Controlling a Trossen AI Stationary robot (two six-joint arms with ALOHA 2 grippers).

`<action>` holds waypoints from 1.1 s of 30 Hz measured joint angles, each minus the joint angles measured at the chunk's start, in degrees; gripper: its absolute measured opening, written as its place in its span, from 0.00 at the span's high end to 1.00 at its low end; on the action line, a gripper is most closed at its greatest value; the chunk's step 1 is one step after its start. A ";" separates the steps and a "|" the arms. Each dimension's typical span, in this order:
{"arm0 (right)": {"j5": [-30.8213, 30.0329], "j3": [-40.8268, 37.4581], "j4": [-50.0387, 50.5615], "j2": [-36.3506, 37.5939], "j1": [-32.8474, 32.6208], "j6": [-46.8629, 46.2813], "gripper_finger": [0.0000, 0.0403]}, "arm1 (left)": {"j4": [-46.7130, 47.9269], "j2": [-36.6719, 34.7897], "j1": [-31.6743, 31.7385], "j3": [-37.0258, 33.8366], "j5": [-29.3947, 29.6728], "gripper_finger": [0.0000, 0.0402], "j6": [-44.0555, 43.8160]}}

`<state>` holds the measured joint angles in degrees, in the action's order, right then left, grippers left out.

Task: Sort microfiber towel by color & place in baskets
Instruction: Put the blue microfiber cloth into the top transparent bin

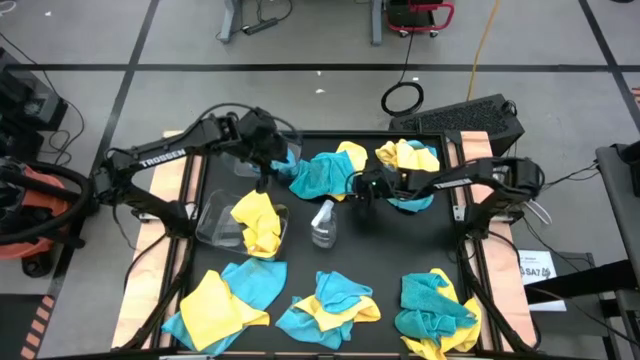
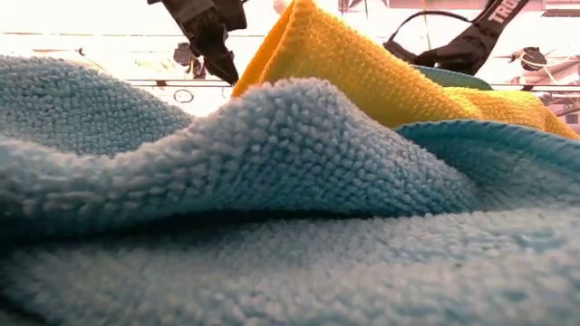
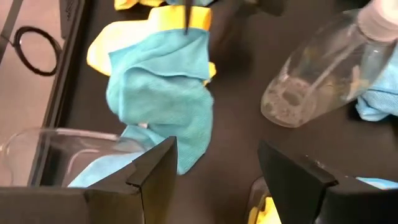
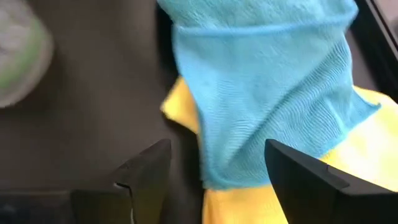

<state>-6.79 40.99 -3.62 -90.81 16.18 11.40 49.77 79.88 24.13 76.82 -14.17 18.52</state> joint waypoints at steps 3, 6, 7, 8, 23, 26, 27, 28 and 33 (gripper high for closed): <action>-0.80 0.00 -0.54 -1.06 0.94 0.11 0.46 | -0.03 0.00 -1.81 -0.02 1.21 0.43 0.23; -0.51 0.00 -1.39 -1.39 1.48 0.47 0.61 | -1.27 0.00 -2.91 -0.07 2.05 0.43 0.37; -0.39 0.00 -1.74 -1.39 1.49 0.77 0.68 | -1.98 0.00 -2.99 -0.07 2.70 0.43 0.41; -0.39 0.05 -2.08 -1.39 1.49 1.19 0.75 | -2.55 0.00 -3.01 -0.07 3.34 0.43 0.66; 0.91 13.83 8.76 9.00 0.53 3.48 1.00 | -14.00 0.00 -1.27 -0.07 4.19 0.43 3.23; 0.88 19.70 12.45 12.43 0.59 5.07 1.00 | -17.62 0.00 -0.19 -0.35 4.20 0.43 2.91; 0.88 21.82 13.53 13.29 0.59 5.55 1.00 | -18.83 0.00 0.09 -0.59 4.16 0.43 2.87; 0.90 23.99 15.04 13.90 0.59 5.97 1.00 | -20.04 0.00 0.37 -0.82 4.08 0.43 2.82; 0.99 36.39 22.82 13.45 0.65 8.13 1.00 | -26.49 0.03 1.36 -1.22 1.65 0.33 1.47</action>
<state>-5.80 77.39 19.20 -77.36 16.83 19.53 23.28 79.91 25.49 75.59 -12.53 20.00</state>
